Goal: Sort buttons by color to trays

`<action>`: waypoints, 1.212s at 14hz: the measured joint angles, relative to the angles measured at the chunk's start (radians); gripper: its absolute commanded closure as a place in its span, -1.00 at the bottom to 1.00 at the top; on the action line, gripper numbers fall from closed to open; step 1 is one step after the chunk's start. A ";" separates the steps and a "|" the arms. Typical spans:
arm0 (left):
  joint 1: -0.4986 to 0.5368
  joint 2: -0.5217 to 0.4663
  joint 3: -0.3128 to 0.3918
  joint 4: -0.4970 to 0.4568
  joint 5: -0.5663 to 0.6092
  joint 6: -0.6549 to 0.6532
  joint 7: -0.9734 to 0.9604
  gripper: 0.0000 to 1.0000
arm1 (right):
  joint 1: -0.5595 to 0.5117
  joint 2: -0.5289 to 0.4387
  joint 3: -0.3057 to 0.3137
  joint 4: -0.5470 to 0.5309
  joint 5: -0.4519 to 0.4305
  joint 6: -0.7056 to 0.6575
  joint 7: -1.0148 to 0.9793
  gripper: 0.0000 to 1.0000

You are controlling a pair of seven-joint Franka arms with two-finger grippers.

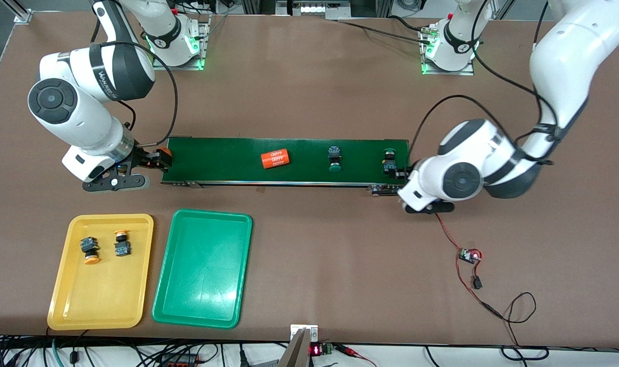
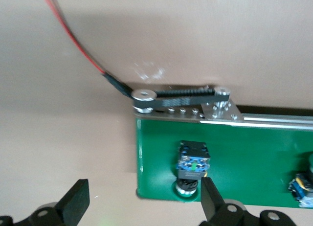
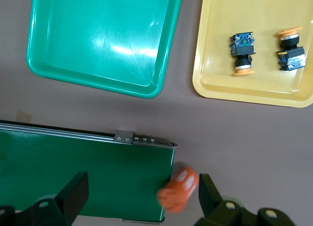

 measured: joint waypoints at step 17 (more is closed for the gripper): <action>-0.162 -0.424 0.636 0.245 -0.452 -0.157 0.699 -1.00 | 0.244 0.060 0.093 -0.029 0.009 0.140 0.498 -1.00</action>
